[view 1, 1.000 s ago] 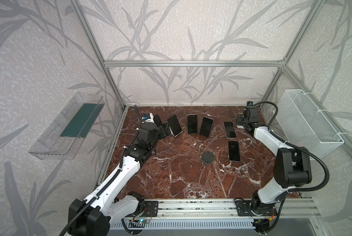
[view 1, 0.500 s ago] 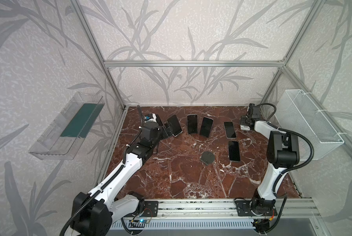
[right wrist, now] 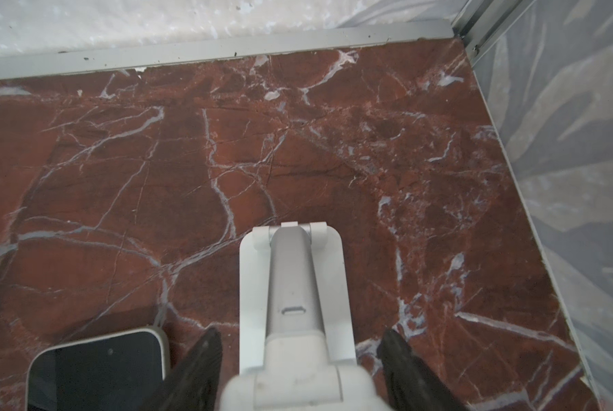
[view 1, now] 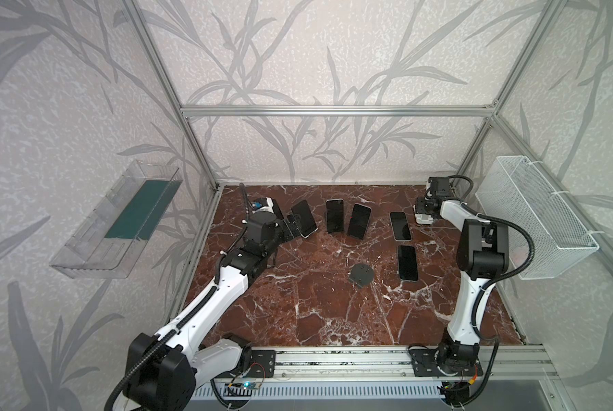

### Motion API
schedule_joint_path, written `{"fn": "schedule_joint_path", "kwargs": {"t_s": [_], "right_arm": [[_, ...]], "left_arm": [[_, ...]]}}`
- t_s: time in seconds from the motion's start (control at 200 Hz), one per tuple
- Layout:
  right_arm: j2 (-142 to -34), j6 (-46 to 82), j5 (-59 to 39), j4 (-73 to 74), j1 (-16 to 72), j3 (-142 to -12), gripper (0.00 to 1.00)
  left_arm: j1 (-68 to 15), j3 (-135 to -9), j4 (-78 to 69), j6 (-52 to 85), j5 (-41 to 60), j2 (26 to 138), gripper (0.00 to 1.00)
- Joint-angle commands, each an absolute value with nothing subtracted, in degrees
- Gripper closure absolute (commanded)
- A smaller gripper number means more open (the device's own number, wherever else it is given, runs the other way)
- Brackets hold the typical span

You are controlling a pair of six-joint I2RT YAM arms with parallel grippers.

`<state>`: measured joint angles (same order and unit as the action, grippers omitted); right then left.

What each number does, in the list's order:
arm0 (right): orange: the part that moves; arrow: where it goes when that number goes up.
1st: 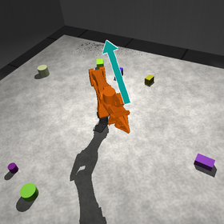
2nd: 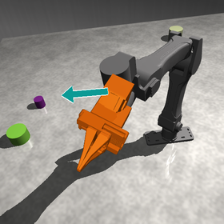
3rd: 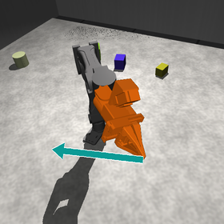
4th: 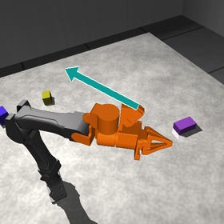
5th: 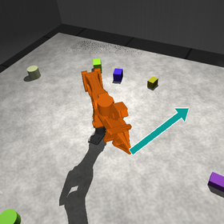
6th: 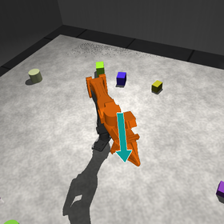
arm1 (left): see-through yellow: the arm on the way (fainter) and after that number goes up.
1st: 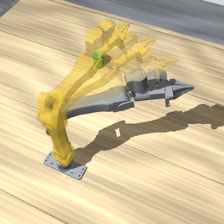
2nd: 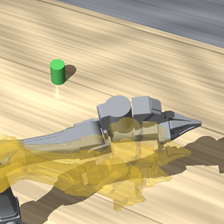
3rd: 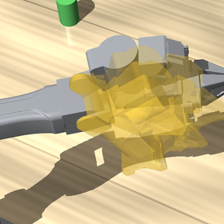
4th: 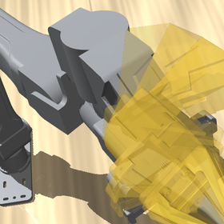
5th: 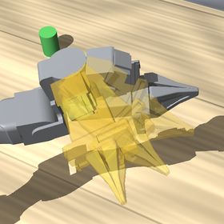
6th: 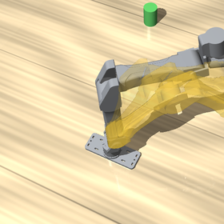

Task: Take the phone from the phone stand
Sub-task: 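Carry the white stand with the right gripper to the basket corner, then draw the right gripper back toward the black round stand, then lower the right gripper over the black round stand and grasp its upright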

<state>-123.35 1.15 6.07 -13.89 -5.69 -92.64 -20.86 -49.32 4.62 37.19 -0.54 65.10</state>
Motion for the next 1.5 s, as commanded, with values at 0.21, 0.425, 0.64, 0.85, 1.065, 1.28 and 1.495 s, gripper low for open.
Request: {"fn": "schedule_joint_path", "kwargs": {"t_s": [0.21,0.425,0.64,0.85,1.065,1.28,1.495], "right_arm": [[-120.85,1.84,8.52,-20.97,-5.51,-95.89,0.13],[-111.45,8.62,15.58,-24.81,-1.82,-95.68,0.04],[-100.01,11.79,20.3,-24.19,5.47,-87.12,0.02],[-80.09,17.31,27.15,-19.2,21.31,-68.16,0.02],[-61.07,31.97,25.39,-24.27,36.11,-49.44,0.02],[-58.87,57.96,39.49,-30.39,53.25,-42.61,0.0],[-71.02,77.5,38.5,-34.48,56.75,-47.91,0.01]], "left_arm": [[-20.24,-48.61,4.07,36.91,-1.72,63.56,0.11],[-20.13,-48.57,3.74,36.39,-1.67,62.89,0.11],[-20.13,-48.56,4.44,35.98,-2.62,61.81,0.11],[-20.17,-48.57,4.67,35.84,-3.23,61.35,0.11],[-20.21,-48.58,4.8,35.95,-2.87,60.18,0.11],[-20.21,-48.42,4.34,36.47,-2.39,58.93,0.11],[-20.3,-48.17,4.49,36.21,-3.14,58.79,0.12]]}}
